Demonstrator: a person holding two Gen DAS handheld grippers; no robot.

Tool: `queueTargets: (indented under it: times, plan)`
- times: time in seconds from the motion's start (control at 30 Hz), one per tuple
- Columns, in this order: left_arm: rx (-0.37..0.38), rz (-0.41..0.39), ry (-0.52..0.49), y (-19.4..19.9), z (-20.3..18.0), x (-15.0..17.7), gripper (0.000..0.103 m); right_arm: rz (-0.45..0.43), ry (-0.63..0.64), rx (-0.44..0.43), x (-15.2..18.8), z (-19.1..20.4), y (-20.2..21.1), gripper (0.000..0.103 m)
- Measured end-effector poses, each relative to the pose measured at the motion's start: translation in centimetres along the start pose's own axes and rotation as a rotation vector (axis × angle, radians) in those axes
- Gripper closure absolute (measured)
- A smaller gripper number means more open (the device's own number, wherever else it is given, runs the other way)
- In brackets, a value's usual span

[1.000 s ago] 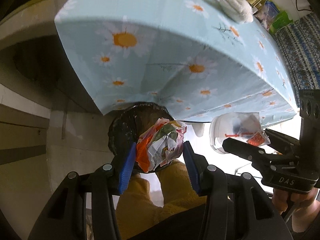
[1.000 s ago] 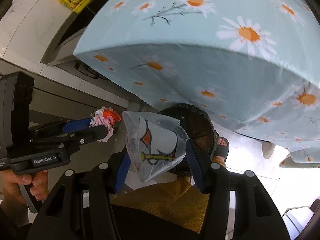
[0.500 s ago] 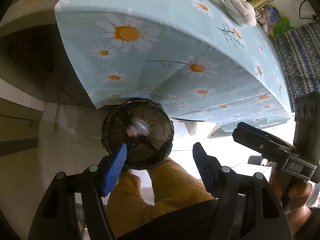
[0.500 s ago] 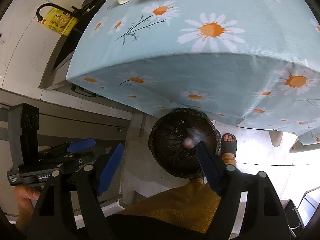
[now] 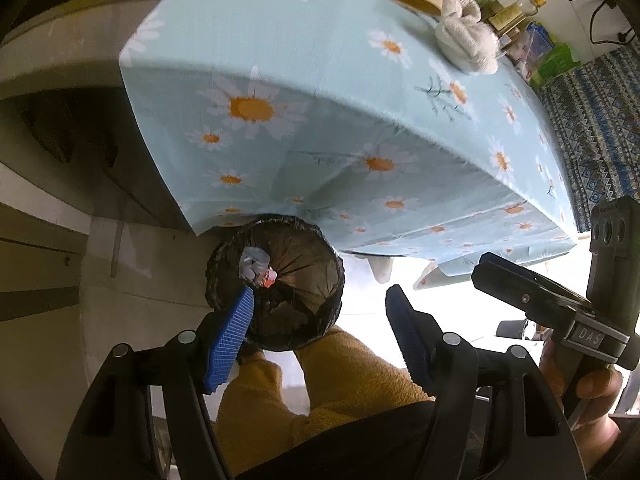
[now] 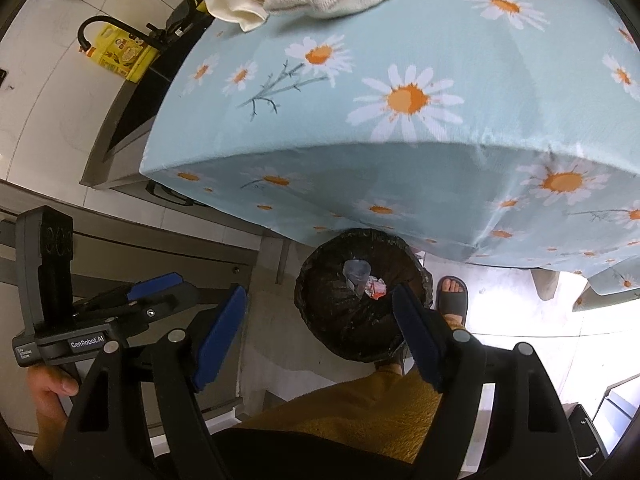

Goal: Collect trash
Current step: 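Raise the left tool and grasp the white crumpled cloth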

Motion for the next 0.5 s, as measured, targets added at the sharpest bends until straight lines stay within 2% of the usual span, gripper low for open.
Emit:
queueTargets:
  times: [0.3,0.5]
  plan:
    - [0.007,-0.089,-0.029,3.0,-2.0,-1.5,0.037,-0.083,0.015,0.006,-1.5,-0.1,3.5,0.027]
    - [0.005,-0.154,-0.082,4.9,-4.6,-3.4,0.037,-0.148,0.020,0.015,-3.0,-1.0,6.0,0.027]
Point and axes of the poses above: each gripper's, at about its wrist camera, not at the fingertips, and y roughly against the way its jaws point, z to its left, x to its underside, the point moved 3 cm from there along -y, roughly the way its jaws point, and after that the axes turned 5 degrees about x, right-handed, at the moved point
